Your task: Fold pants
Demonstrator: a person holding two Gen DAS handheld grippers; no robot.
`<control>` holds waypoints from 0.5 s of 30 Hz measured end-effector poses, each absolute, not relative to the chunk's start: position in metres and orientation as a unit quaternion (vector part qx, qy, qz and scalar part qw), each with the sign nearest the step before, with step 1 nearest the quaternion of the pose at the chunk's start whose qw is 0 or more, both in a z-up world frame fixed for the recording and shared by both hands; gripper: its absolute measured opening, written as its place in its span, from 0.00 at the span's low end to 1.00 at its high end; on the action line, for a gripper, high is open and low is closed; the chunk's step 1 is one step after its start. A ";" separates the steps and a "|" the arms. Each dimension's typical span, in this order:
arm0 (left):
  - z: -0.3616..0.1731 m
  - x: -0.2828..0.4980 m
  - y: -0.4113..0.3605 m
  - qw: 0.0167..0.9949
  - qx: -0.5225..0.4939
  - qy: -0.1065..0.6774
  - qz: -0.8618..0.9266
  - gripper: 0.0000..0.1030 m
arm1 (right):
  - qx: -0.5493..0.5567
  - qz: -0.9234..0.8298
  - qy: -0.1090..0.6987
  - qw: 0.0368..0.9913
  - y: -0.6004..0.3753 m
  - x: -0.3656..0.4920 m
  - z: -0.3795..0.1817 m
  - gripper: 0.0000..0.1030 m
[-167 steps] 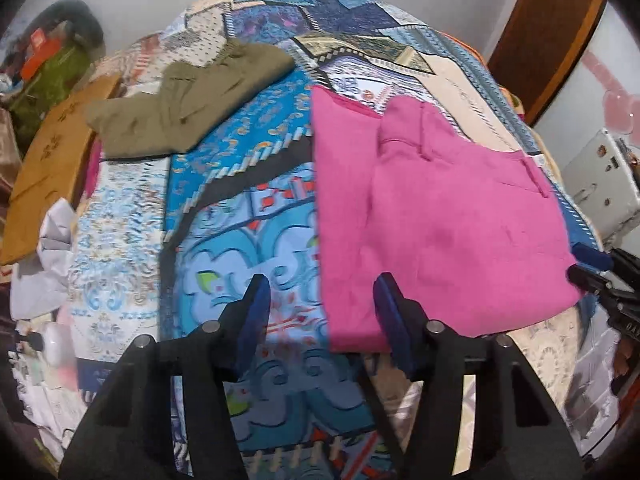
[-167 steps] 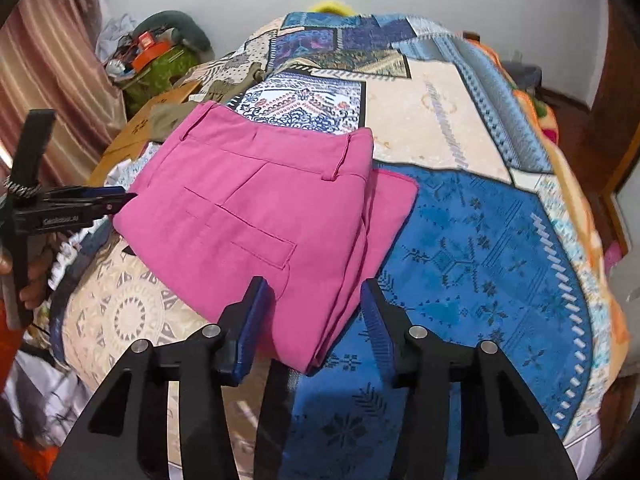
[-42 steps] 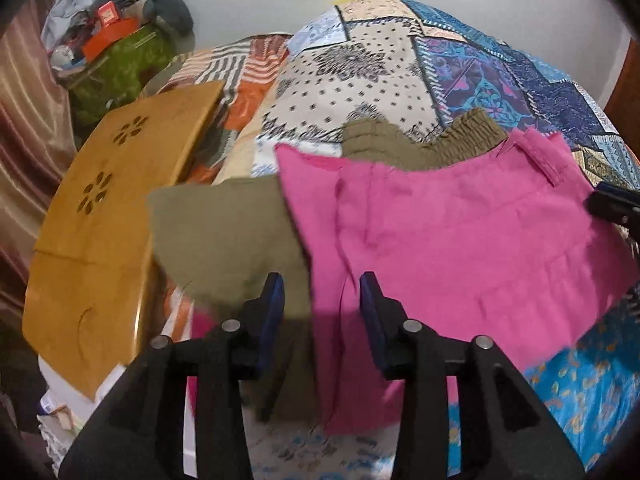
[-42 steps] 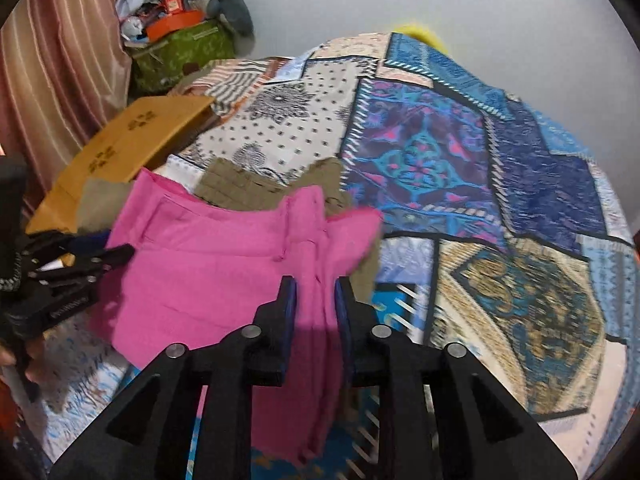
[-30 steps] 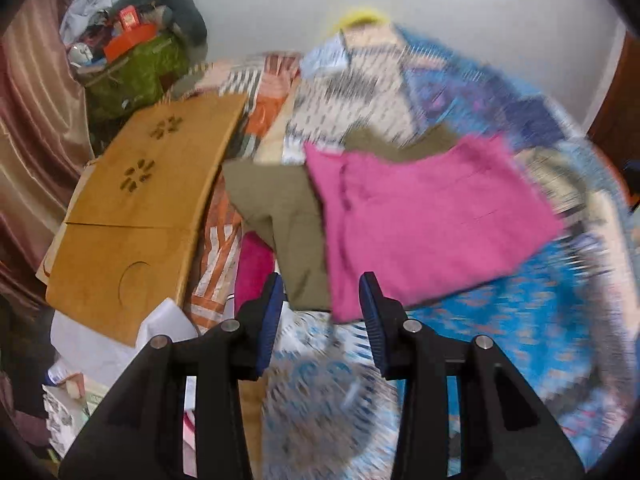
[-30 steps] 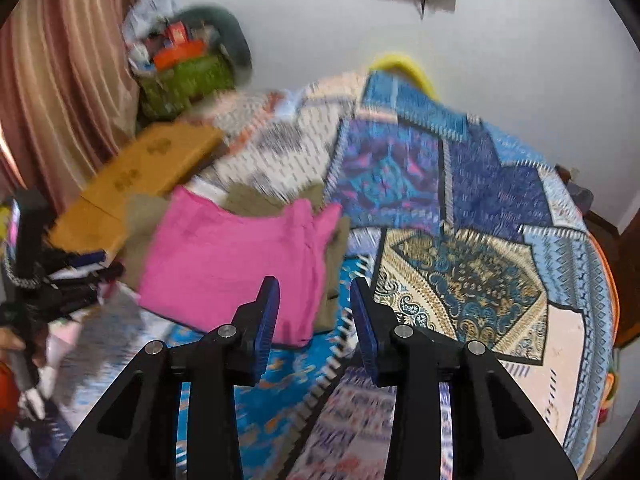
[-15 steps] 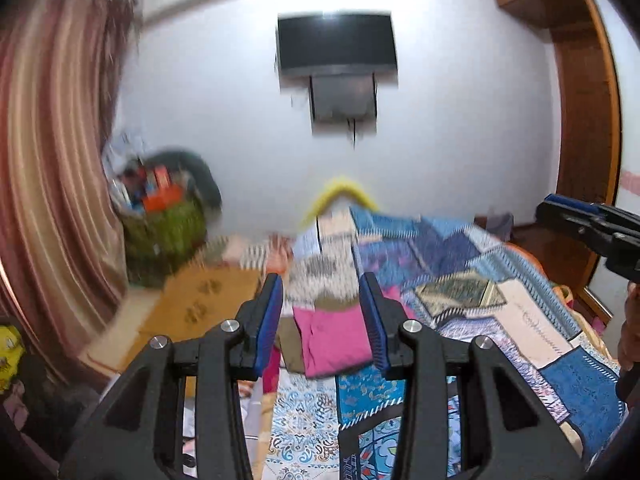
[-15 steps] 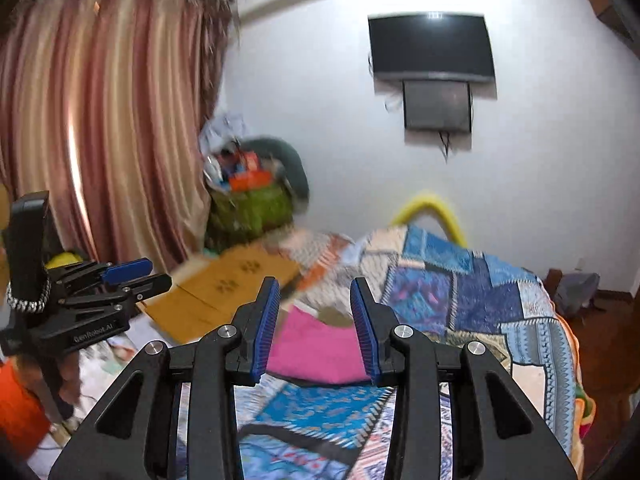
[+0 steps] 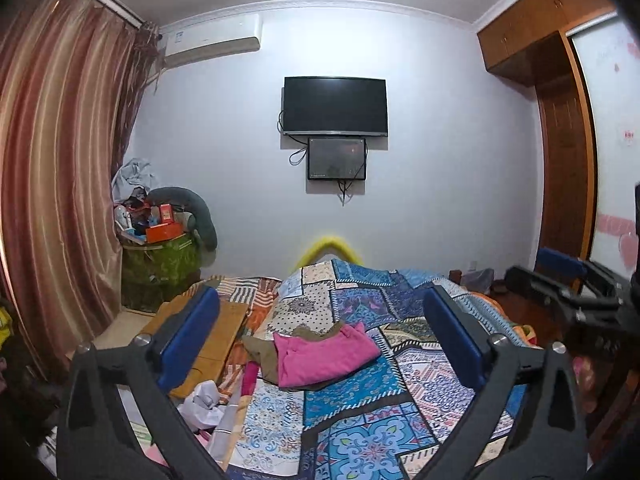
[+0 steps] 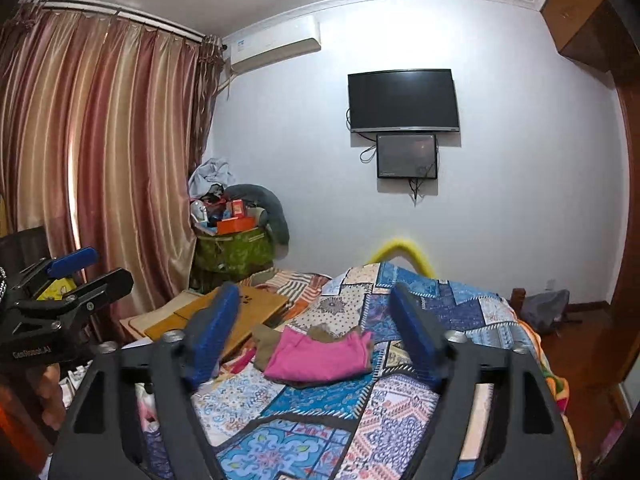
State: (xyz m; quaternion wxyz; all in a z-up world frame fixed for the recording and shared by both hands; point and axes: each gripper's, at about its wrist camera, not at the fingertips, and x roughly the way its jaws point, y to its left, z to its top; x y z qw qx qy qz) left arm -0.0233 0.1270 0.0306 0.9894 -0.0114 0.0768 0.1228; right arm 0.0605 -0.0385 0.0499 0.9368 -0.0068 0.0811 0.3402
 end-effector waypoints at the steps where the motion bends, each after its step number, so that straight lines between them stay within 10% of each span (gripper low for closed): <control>1: 0.030 -0.025 0.128 0.990 -0.014 0.077 0.120 1.00 | -0.004 0.337 0.076 0.938 -0.039 0.058 0.050 0.89; 15: 0.016 -0.029 0.148 0.985 -0.050 0.102 0.128 1.00 | -0.034 0.332 0.100 0.937 -0.034 0.045 0.034 1.00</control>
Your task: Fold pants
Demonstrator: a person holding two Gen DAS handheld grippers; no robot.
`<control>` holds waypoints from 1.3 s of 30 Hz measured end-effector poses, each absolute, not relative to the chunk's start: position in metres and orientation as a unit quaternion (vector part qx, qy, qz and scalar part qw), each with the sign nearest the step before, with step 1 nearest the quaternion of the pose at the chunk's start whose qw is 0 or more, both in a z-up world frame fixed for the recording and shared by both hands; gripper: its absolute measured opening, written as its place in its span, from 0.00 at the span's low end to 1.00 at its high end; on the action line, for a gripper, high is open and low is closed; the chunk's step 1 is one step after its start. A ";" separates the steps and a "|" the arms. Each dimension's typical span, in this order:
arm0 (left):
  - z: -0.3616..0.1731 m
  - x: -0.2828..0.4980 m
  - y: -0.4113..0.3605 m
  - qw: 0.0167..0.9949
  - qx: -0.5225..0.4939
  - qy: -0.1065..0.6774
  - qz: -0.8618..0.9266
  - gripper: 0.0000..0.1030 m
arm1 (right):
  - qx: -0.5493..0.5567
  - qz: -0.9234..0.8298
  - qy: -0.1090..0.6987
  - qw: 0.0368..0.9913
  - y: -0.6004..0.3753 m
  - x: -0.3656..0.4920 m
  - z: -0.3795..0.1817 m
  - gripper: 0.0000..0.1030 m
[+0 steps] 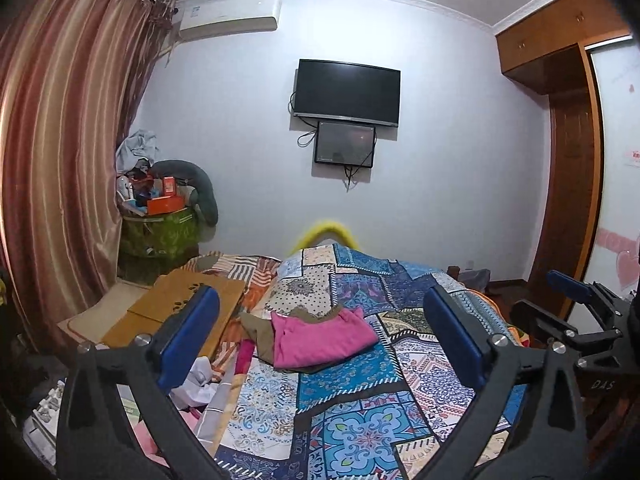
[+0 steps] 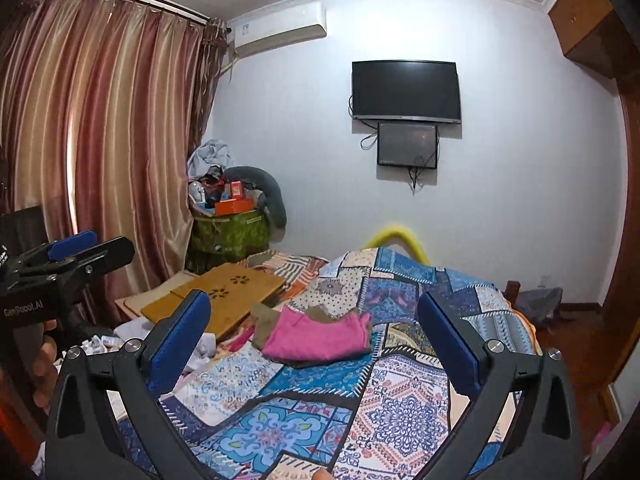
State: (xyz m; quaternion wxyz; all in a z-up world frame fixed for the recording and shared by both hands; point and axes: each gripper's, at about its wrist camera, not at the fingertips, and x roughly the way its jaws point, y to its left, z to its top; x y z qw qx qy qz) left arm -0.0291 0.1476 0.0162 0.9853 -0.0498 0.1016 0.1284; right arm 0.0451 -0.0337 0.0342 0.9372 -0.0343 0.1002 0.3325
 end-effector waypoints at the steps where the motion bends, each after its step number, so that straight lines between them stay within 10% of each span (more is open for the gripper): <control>1: 0.016 -0.029 0.148 0.985 -0.049 0.101 0.130 1.00 | -0.032 0.334 0.101 0.937 -0.034 0.043 0.034 1.00; 39: 0.009 -0.019 0.135 0.986 -0.027 0.111 0.122 1.00 | 0.010 0.348 0.122 0.929 -0.044 0.047 0.036 1.00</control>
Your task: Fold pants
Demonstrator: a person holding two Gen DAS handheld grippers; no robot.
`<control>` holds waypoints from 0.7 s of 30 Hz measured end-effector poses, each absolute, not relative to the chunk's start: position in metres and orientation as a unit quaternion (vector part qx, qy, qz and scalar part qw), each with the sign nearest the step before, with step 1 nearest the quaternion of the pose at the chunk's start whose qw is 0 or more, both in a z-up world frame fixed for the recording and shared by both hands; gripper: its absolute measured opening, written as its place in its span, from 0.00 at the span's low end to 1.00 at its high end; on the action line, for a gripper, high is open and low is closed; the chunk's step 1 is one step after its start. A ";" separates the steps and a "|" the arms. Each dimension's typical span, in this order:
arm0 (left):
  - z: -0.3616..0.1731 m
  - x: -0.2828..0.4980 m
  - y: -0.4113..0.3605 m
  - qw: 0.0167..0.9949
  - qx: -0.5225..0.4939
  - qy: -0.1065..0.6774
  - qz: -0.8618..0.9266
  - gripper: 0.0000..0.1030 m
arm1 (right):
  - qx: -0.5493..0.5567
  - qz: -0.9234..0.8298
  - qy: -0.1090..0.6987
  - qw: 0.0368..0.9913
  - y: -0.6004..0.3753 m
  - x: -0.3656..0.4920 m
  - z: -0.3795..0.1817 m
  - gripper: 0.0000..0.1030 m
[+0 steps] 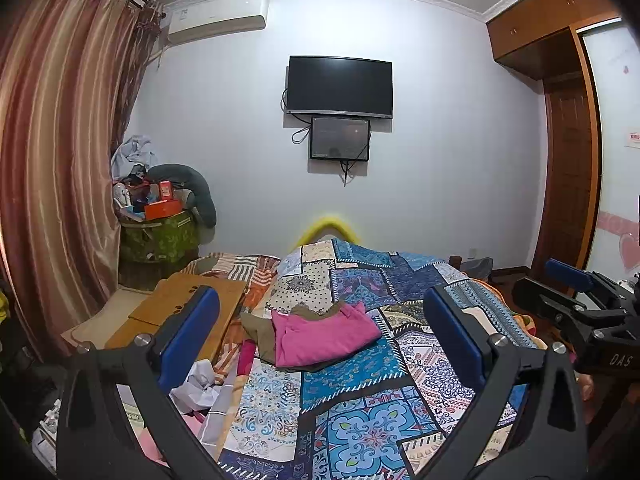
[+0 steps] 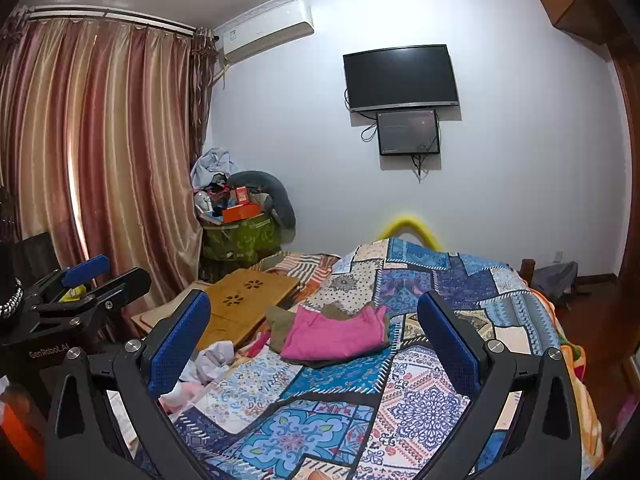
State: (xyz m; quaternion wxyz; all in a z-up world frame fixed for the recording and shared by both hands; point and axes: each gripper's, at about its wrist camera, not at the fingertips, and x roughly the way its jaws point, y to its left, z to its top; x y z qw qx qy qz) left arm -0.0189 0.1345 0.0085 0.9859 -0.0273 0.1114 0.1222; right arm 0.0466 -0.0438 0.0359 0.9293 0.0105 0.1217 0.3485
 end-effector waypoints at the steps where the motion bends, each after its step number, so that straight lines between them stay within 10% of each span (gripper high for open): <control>1: 0.008 -0.019 0.134 0.986 -0.028 0.112 0.121 1.00 | 0.010 0.349 0.122 0.929 -0.044 0.047 0.036 1.00; 21: 0.011 -0.016 0.130 0.987 -0.029 0.119 0.107 1.00 | 0.010 0.348 0.121 0.930 -0.044 0.047 0.036 1.00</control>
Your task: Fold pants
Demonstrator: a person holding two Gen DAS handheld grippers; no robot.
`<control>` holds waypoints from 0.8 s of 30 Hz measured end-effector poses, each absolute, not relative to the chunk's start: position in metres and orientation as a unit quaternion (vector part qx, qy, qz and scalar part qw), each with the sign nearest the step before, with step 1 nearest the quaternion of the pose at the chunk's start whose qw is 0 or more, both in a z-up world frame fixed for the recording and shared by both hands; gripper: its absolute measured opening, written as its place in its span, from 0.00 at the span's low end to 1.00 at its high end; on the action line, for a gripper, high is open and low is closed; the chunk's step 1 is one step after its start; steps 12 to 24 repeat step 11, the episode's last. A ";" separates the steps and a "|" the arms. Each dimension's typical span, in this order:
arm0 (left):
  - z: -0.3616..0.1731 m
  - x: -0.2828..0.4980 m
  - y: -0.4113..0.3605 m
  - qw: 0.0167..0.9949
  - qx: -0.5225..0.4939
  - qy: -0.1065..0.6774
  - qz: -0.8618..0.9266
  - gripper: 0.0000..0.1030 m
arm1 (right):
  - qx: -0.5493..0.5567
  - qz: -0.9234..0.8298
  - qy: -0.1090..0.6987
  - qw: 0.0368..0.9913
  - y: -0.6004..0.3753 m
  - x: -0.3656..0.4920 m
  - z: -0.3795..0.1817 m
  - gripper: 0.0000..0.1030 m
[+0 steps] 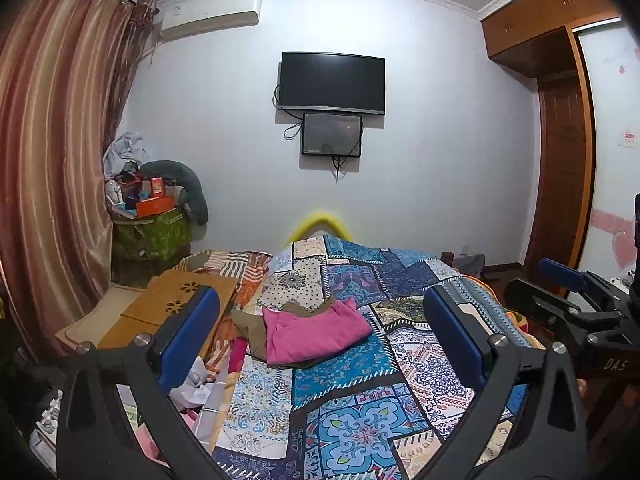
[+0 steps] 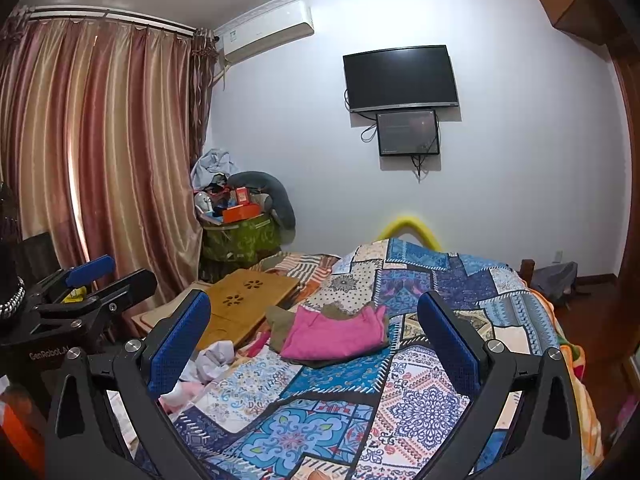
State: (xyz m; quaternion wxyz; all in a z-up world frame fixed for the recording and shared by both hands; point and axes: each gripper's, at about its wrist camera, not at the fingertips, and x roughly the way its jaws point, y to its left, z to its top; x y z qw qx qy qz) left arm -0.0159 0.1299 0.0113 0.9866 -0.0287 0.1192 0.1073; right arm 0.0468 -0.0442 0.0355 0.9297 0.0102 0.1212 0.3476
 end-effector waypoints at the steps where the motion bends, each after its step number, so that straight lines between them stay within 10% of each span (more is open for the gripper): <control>1: 0.011 -0.016 0.130 0.987 -0.028 0.119 0.108 1.00 | 0.010 0.348 0.122 0.930 -0.044 0.047 0.036 1.00; 24: 0.009 -0.013 0.129 0.986 -0.022 0.124 0.107 1.00 | 0.014 0.348 0.128 0.929 -0.044 0.050 0.033 1.00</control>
